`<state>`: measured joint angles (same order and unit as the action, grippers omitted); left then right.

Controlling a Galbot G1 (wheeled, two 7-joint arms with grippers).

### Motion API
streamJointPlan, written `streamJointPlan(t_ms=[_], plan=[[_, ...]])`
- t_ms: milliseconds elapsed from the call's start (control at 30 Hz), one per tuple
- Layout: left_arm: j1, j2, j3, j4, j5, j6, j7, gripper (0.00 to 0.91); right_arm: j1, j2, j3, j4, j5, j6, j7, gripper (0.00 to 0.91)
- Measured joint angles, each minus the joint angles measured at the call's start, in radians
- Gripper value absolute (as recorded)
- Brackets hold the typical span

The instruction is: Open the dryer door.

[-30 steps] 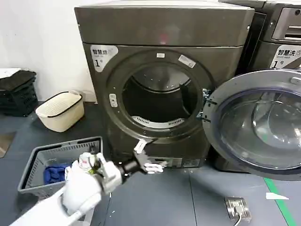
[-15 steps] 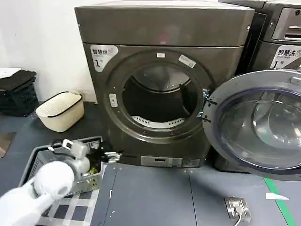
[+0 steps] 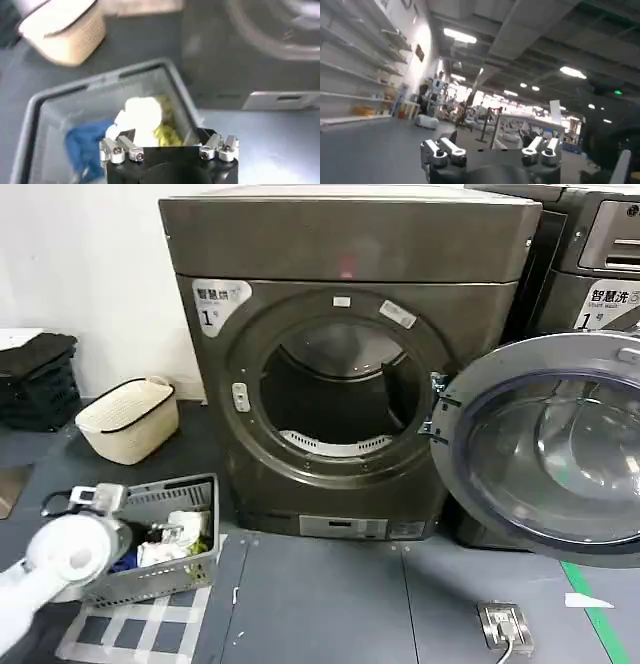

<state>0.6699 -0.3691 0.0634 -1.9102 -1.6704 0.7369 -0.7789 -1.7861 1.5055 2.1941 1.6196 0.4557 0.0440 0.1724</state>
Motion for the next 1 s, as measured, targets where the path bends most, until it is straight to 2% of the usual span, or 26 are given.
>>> streamJointPlan(t_ms=[300,567,1000], plan=[[-0.005,0.065,-0.006,0.073,-0.230,-0.001,-0.109,0.907,-0.007,0.003,0.001,-0.033,-0.003,0.085,-0.014,0.907],[-0.026,0.083,-0.005,0.112,-0.375,-0.001,-0.147,0.907,-0.005,0.001,0.001,-0.052,-0.005,0.094,-0.022,0.907],[-0.125,0.052,0.020,0.189,-0.426,-0.001,-0.142,0.907,-0.004,0.001,-0.002,-0.054,-0.006,0.106,-0.027,0.907]])
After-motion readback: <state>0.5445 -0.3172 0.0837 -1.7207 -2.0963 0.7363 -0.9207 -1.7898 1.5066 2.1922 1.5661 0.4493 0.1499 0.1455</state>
